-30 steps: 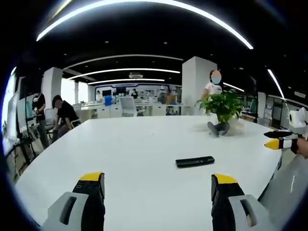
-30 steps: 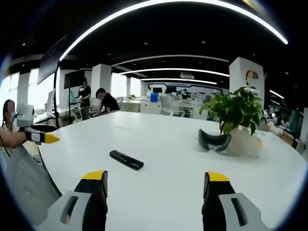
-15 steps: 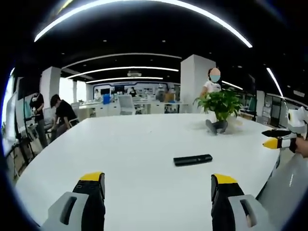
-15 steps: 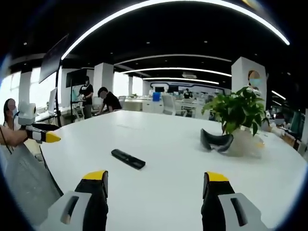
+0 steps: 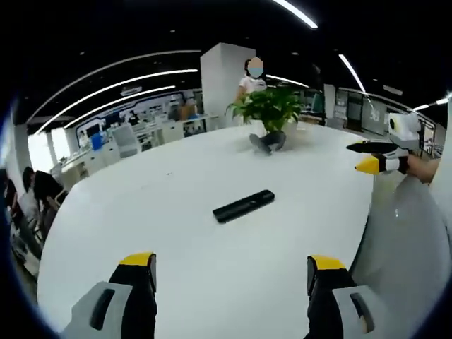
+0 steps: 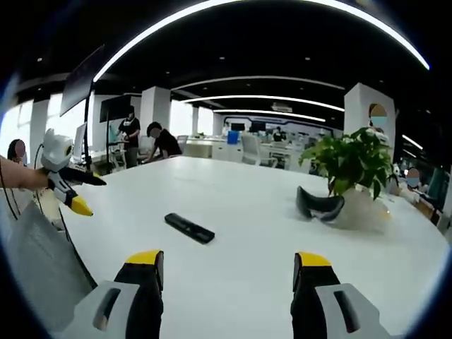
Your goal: Press the specified remote control buttons in sequence, fully releasing each button before pressing the next.
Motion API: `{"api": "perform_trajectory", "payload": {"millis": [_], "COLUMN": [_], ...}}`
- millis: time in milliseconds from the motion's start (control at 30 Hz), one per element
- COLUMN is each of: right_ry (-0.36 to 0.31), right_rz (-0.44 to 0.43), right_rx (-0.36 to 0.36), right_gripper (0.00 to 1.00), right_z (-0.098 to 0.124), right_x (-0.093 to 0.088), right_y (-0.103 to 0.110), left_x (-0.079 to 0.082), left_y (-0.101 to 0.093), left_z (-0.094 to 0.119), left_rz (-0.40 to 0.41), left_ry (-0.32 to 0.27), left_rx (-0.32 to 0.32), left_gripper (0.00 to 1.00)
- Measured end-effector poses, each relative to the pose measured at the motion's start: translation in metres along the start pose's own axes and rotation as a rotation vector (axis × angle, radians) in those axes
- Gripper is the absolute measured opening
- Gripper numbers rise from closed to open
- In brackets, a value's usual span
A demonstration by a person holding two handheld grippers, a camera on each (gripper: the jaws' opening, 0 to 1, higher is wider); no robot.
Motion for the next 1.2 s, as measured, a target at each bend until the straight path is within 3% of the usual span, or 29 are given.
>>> {"api": "perform_trajectory", "payload": {"millis": [200, 400, 767, 867, 1033, 1200], "right_ry": [0.014, 0.015, 0.032, 0.032, 0.038, 0.050], "right_rz": [0.006, -0.017, -0.014, -0.015, -0.015, -0.010], "right_rx": [-0.008, -0.037, -0.026, -0.024, -0.025, -0.021], "right_gripper": [0.73, 0.73, 0.70, 0.69, 0.68, 0.67], "right_z": [0.000, 0.001, 0.000, 0.000, -0.001, -0.002], "right_x": [-0.002, -0.003, -0.006, -0.006, -0.007, -0.009], "right_y": [-0.001, -0.008, -0.007, -0.007, -0.007, -0.007], "left_x": [0.026, 0.052, 0.059, 0.058, 0.047, 0.059], "left_y": [-0.003, -0.011, -0.012, -0.015, -0.013, -0.015], "left_z": [-0.038, -0.076, -0.123, -0.131, -0.147, -0.158], "left_rz": [-0.002, 0.053, 0.090, 0.047, -0.107, -0.169], "left_ry": [0.016, 0.018, 0.102, 0.144, 0.259, 0.259], "left_rx": [-0.099, -0.177, -0.254, -0.273, -0.244, -0.253], "left_gripper": [0.96, 0.98, 0.96, 0.95, 0.93, 0.92]}}
Point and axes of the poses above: the point that each gripper's makers call its tool centre point, and the gripper's own axes: z roughly backward along the fingers, y roughly to its left, x roughly out of its top, the point moved 1 cm from there along z, roughly backward along the fingers, and after that the axes turned 9 degrees about y, right-handed, at the moved point
